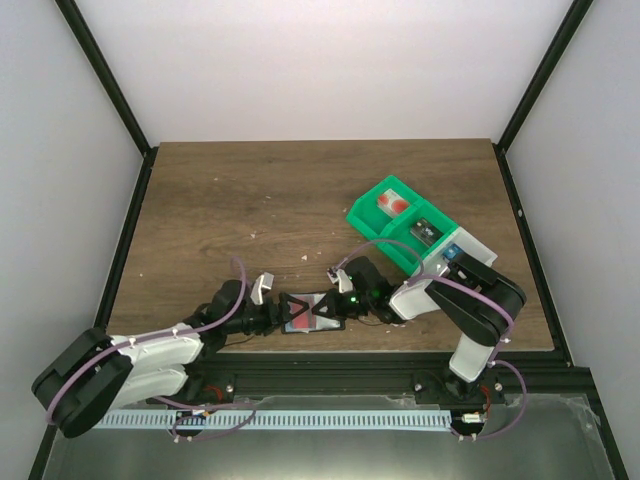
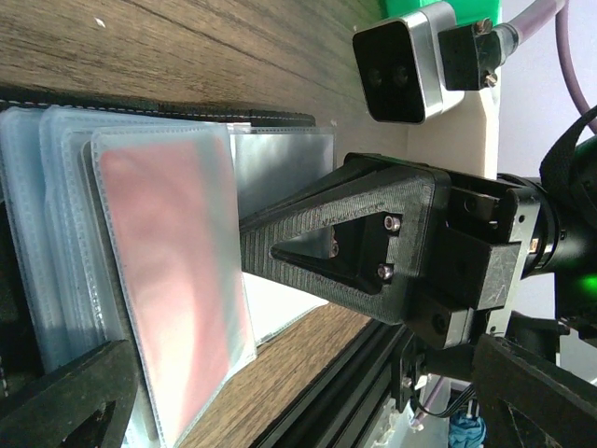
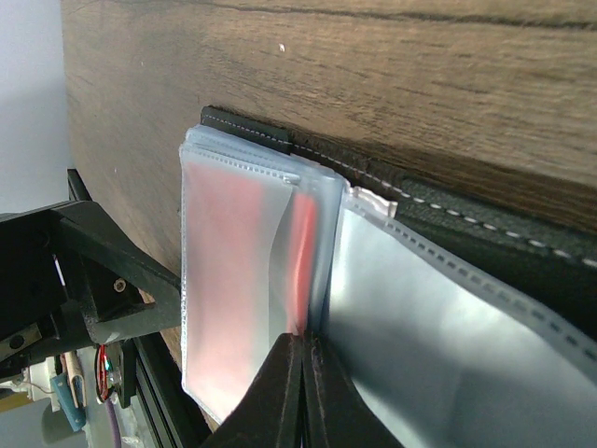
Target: Take the credit cards out of the card holder
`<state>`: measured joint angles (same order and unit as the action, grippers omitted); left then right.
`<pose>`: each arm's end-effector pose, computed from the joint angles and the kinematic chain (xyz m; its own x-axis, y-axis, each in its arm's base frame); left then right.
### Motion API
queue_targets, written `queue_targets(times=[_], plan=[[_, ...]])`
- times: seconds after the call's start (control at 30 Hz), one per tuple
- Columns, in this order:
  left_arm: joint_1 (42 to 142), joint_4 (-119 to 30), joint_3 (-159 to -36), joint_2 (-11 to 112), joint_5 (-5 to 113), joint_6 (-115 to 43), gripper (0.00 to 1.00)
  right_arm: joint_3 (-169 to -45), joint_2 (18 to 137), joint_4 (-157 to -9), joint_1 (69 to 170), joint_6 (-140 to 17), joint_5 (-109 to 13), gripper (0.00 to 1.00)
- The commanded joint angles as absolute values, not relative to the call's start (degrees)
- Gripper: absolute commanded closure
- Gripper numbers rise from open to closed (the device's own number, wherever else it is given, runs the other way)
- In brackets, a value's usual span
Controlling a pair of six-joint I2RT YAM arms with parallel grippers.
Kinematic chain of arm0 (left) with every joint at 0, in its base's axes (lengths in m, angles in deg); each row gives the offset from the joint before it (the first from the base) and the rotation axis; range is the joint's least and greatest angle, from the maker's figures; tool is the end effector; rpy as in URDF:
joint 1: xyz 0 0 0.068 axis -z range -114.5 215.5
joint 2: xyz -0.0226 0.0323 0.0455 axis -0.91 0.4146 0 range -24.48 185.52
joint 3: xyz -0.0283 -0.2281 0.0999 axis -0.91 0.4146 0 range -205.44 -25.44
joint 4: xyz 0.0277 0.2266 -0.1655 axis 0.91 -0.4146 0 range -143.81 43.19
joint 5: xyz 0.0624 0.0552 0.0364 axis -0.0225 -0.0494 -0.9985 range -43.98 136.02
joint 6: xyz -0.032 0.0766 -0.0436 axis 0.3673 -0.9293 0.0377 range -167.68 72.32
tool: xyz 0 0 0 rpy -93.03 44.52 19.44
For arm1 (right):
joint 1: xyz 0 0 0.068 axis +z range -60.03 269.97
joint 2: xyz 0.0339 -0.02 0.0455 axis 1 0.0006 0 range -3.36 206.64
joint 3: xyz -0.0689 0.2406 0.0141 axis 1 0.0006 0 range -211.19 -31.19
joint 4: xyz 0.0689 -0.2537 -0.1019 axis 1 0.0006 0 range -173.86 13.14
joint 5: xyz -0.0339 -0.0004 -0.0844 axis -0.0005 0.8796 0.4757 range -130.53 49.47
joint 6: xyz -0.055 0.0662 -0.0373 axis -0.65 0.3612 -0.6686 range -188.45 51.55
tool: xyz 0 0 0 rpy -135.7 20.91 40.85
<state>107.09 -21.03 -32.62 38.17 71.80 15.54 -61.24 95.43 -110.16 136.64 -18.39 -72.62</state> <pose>0.1555 -0.1871 0.0674 -0.9528 -0.2293 -0.1991 0.0659 0.4840 -0.8726 0.1848 0.2614 0.0265 -0.9760 -0.0881 -0.1989 -0.2134 0.5664 0.7960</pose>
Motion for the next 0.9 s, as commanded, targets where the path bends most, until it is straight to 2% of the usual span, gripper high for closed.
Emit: queue_targets(times=[0.0, 0.33, 0.87], plan=[[107.37, -18.69, -34.05, 39.34, 73.35, 15.4, 0.0, -59.32, 97.88, -104.26, 137.94, -18.63, -72.87, 0.98], [107.82, -21.9, -36.24, 38.4, 73.2, 14.15, 0.0, -59.84, 97.98, -104.29, 137.96, -18.93, -73.35, 0.98], [108.13, -22.13, -38.35, 39.1, 73.89, 14.03, 0.0, -59.2, 94.28, -104.36, 137.96, -20.26, -72.8, 0.84]])
